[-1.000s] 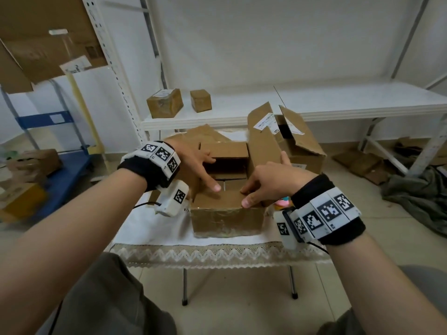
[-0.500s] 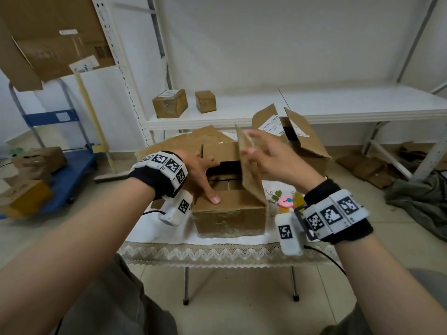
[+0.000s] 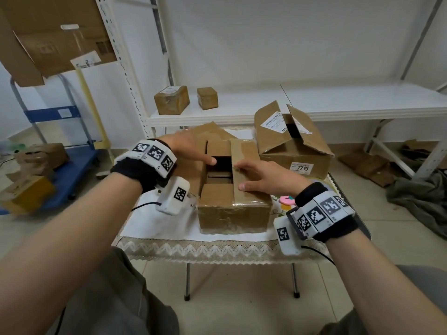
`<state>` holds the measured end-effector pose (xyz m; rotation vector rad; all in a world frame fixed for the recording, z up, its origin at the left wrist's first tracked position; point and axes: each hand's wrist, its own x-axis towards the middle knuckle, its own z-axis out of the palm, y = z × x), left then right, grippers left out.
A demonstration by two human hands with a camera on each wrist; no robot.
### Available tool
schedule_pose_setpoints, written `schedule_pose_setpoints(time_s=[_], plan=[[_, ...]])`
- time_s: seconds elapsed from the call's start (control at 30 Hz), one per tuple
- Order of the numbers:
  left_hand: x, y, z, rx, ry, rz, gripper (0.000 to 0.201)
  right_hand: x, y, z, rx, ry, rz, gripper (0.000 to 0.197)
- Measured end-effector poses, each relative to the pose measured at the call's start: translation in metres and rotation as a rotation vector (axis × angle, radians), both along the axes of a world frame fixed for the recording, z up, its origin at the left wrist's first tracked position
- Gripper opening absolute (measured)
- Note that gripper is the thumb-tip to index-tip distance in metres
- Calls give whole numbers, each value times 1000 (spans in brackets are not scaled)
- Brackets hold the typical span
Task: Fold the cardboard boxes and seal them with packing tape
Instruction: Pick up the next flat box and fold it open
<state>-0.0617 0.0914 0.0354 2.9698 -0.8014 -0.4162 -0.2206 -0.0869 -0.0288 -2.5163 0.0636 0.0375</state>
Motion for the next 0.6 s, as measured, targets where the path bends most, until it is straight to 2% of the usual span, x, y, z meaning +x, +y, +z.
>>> schedule_pose_setpoints(time_s=[0.07, 0.17, 0.23, 0.27, 0.33, 0.43, 0.5, 0.6], plan=[[3, 5, 12, -96, 79, 29, 125, 0, -1, -1, 12, -5, 1, 67], [-12, 6, 29, -409, 230, 21, 105, 1, -2, -3, 74, -36, -10, 72], [-30, 0, 31, -480, 333, -53, 92, 2, -3, -4, 111, -71, -32, 74], [-37, -4, 27, -447, 386, -114, 86, 1, -3, -3, 120, -86, -44, 76], [-51, -15, 14, -270, 426, -223, 76, 0, -3, -3, 122, -101, -62, 79], [-60, -28, -8, -82, 324, -320, 74, -1, -3, -4, 152, -104, -76, 80], [-63, -33, -18, -63, 225, -372, 82, -1, -5, -5, 149, -113, -99, 70], [-61, -35, -22, -31, 112, -386, 99, -1, -14, -1, 200, -196, -242, 36]])
